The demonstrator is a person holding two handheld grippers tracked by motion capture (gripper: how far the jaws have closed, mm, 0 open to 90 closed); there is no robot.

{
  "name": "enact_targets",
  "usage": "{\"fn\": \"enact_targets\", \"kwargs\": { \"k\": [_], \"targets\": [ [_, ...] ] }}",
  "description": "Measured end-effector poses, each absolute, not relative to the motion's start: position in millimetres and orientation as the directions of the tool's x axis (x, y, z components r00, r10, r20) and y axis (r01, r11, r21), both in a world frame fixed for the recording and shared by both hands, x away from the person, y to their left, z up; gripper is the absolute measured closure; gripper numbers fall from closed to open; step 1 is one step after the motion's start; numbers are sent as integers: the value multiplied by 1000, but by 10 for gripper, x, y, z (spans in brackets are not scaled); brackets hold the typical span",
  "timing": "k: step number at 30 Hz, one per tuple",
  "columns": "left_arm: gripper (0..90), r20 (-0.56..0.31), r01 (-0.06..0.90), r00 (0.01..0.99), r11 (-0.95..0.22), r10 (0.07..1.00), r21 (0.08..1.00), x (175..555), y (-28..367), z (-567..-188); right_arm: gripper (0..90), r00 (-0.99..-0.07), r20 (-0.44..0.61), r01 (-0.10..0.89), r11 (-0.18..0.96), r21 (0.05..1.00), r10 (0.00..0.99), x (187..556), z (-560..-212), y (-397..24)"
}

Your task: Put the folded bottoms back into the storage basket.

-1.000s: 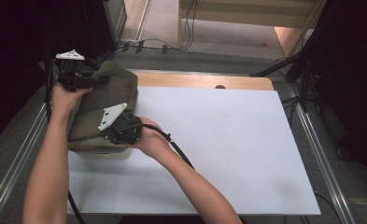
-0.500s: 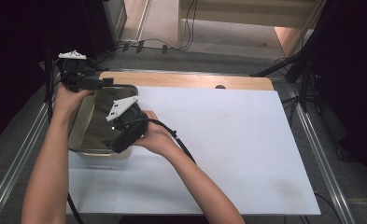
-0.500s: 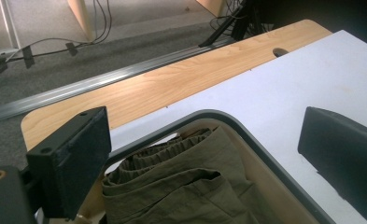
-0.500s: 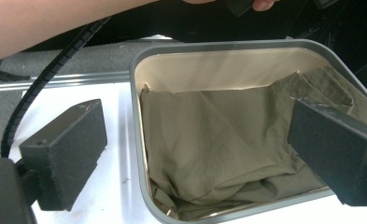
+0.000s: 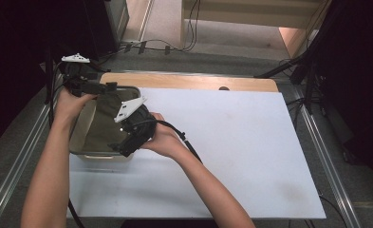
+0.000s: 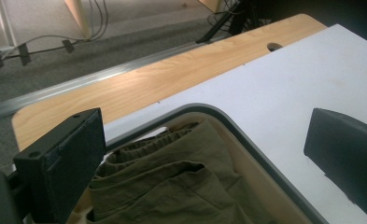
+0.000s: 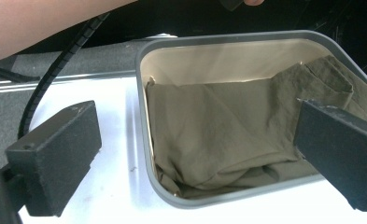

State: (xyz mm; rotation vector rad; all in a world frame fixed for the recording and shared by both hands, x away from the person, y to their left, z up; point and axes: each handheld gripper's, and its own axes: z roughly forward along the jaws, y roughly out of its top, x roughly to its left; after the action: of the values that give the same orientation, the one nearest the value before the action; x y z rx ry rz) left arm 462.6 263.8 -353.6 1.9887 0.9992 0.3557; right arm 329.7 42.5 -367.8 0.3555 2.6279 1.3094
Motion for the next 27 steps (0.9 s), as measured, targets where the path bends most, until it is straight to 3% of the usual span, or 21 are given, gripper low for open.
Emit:
{"fn": "enact_targets", "kwargs": {
  "k": [27],
  "targets": [
    [0, -114, 472, 697, -333, 708, 816, 4284, 2306, -3539, 0, -946, -51, 140, 547, 825, 319, 3087, -3674, -169]
  ]
}}
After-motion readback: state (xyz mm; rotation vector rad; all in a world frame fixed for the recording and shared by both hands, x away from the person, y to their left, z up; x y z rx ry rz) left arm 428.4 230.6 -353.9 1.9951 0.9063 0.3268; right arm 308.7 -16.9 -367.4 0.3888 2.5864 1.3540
